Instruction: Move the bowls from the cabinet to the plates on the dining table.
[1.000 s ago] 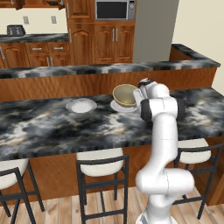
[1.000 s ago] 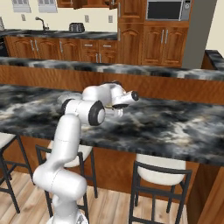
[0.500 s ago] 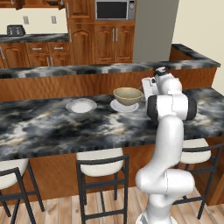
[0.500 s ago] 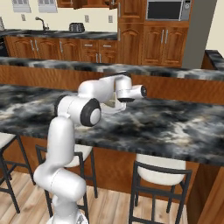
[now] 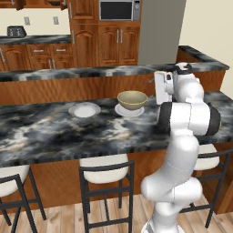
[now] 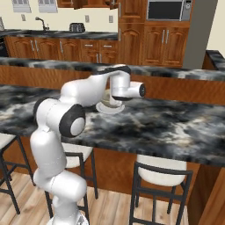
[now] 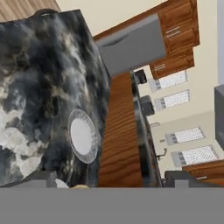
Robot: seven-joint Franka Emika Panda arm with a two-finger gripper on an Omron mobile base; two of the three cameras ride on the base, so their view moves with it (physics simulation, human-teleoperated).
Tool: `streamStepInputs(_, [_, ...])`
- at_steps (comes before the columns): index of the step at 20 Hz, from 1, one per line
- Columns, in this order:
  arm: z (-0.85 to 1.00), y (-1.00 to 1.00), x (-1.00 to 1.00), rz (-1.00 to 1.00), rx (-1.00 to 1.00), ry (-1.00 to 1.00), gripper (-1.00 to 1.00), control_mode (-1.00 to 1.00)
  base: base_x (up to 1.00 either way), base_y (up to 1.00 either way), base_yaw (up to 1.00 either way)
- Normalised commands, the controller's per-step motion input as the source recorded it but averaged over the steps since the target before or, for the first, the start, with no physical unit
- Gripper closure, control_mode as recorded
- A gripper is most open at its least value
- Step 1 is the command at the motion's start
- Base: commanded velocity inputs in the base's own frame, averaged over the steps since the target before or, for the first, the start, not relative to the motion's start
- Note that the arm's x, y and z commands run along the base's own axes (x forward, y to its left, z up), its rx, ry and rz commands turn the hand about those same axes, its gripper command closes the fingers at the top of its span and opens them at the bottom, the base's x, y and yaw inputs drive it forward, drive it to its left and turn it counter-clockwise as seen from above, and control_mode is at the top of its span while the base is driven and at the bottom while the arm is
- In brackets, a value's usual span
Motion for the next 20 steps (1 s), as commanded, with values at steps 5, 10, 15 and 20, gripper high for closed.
streamStepInputs(5, [0.27,0.63,-0.78,0.00,-0.08,-0.03,-1.00,-1.00,0.00,0.00,0.00])
streamStepInputs(10, [-0.06,0.49,-0.99,0.00,-0.28,0.00,-1.00,-1.00,0.00,0.00,0.00])
streamStepInputs(15, [0.23,0.07,-1.00,0.00,-0.43,-0.09,-1.00,-1.00,0.00,0.00,0.00])
streamStepInputs(20, [0.49,0.00,-1.00,0.01,-0.54,-0.10,-1.00,-1.00,0.00,0.00,0.00])
